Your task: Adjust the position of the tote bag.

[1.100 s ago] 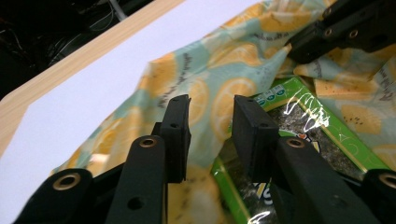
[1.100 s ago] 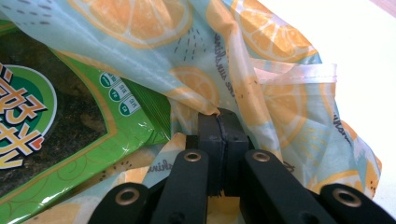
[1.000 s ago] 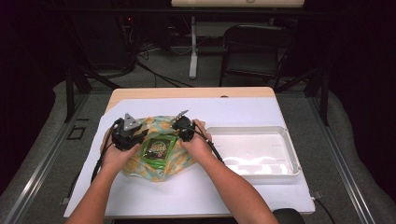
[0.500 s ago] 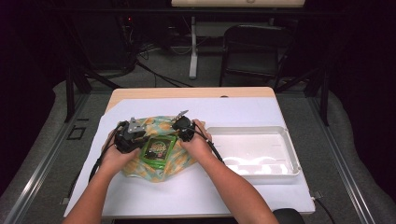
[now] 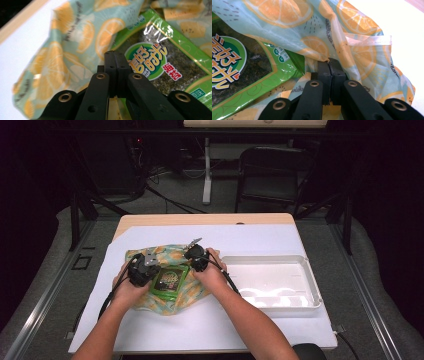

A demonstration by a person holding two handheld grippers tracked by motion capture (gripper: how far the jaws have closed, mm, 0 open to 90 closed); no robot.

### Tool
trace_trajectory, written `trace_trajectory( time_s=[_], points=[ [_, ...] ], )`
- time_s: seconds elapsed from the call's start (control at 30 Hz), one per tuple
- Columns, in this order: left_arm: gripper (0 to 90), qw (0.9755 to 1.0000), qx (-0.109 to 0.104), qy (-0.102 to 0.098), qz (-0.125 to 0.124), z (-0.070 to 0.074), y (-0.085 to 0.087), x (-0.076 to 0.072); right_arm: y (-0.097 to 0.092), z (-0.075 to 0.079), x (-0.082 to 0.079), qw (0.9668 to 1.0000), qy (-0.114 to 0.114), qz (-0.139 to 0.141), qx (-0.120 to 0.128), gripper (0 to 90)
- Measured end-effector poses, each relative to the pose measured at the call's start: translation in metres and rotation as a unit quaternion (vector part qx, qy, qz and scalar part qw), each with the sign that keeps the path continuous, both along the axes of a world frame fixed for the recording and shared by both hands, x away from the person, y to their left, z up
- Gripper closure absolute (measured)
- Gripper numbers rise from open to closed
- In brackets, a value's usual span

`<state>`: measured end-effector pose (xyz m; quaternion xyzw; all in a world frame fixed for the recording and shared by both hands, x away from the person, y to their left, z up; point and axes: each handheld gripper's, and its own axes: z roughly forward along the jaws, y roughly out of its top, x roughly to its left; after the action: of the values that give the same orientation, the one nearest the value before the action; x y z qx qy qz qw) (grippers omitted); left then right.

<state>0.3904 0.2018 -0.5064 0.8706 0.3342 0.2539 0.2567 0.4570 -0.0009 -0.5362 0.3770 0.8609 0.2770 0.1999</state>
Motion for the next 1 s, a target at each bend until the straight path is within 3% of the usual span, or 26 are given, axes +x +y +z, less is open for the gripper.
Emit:
trace_trajectory(
  time_s=[0.07,0.13,0.3,0.4,0.5,0.53,0.6,0.73,0.9,1.0],
  points=[
    [85.3,0.9993,0.005,-0.033,0.020,0.006,0.003,-0.004,0.000,0.000,0.000,1.0000,0.000,0.000,0.003,89.2],
    [77.9,0.9986,-0.004,-0.045,0.029,0.010,0.007,-0.004,0.000,-0.001,0.000,1.0000,-0.002,-0.003,0.007,89.1],
    [58.5,0.9994,-0.021,-0.028,0.010,0.007,0.009,0.001,0.000,-0.001,0.000,1.0000,-0.001,-0.002,0.000,88.8],
    [62.8,0.9996,0.002,-0.028,0.003,0.001,0.004,0.003,0.001,-0.002,0.000,1.0000,-0.002,-0.005,0.008,88.8],
    [86.7,1.0000,0.005,0.004,-0.008,-0.005,0.000,0.006,0.000,-0.002,0.001,1.0000,0.000,-0.003,0.005,88.8],
    [90.0,0.9997,0.005,0.016,-0.015,-0.008,-0.002,0.007,0.000,-0.001,0.000,1.0000,0.001,-0.003,0.002,88.8],
    [90.0,0.9991,0.008,0.034,-0.023,-0.011,-0.004,0.007,0.000,-0.001,0.000,1.0000,0.000,-0.001,0.001,88.8],
    [90.0,0.9983,0.031,0.044,-0.021,-0.020,-0.007,0.012,-0.002,0.000,0.002,1.0000,0.006,-0.002,0.000,88.8],
    [90.0,0.9990,0.033,0.030,0.007,-0.023,-0.004,0.021,-0.001,0.001,0.000,1.0000,0.004,0.001,0.000,88.8],
    [90.0,0.9986,0.034,0.032,0.027,-0.025,0.001,0.029,0.000,0.000,-0.001,1.0000,0.002,0.002,0.006,88.6]
  ],
)
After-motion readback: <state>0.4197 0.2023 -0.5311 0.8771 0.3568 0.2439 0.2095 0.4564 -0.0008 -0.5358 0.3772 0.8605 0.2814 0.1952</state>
